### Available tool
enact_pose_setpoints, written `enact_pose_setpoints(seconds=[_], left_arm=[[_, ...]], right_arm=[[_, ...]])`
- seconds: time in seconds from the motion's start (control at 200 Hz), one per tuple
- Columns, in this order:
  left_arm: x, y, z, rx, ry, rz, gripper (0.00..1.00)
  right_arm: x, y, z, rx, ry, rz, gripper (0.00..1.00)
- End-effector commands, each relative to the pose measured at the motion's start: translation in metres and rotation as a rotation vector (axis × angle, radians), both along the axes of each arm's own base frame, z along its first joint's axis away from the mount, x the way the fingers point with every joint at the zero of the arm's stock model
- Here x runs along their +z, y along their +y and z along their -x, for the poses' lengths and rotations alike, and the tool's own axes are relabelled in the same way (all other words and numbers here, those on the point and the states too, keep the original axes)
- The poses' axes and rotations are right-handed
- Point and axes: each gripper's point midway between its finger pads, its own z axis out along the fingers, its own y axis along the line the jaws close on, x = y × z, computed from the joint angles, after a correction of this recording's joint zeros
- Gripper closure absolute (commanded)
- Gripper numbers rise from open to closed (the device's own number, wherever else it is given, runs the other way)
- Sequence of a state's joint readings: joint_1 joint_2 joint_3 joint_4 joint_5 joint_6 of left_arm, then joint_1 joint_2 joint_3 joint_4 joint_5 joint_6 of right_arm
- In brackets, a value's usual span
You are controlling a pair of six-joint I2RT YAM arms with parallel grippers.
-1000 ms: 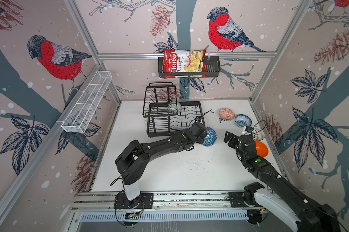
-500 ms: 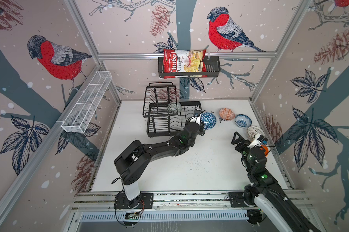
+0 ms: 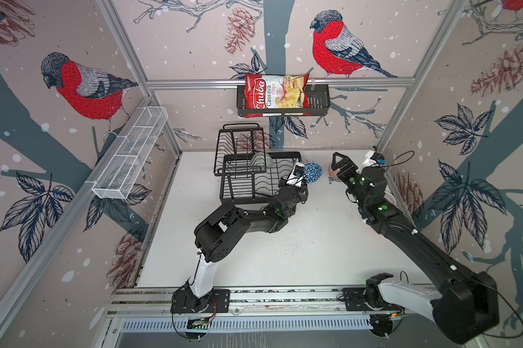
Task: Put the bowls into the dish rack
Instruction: 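Raise the blue bowl toward the rack while the right gripper reaches to grasp it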
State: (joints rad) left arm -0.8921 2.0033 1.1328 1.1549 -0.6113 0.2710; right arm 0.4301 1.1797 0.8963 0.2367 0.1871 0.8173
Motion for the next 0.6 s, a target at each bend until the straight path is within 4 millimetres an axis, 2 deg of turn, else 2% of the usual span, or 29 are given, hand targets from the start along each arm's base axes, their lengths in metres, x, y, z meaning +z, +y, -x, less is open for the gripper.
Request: enact_pose_setpoints(seconds=[0.0,0.11,0.135,0.275,0.39,0.595], left_arm=[[0.031,0.017,0.003,0.074,-0.117,0.072,1.00],[0.026,0.022,0.000,0.128,-0.117,0.065,1.00],[0.025,0.021,0.000,0.127,-0.120,0.057,1.00],[0.021,0.019,0.001,0.151,-0.121,0.049,1.00],[0.020,0.014,0.003,0.161,-0.127,0.048,1.00],[0.013,0.013,0.005,0.194,-0.125,0.028,1.00]], right_arm=[[0.027,0.022,-0.005,0.038,-0.059,-0.054,0.00],[0.028,0.035,-0.007,0.097,-0.055,-0.137,0.00],[0.016,0.040,-0.012,0.113,-0.033,-0.149,0.01],[-0.001,0.059,-0.013,0.200,0.013,-0.218,0.00],[0.002,0.066,-0.011,0.237,0.019,-0.236,0.01],[0.002,0.065,-0.005,0.264,0.022,-0.327,0.02]])
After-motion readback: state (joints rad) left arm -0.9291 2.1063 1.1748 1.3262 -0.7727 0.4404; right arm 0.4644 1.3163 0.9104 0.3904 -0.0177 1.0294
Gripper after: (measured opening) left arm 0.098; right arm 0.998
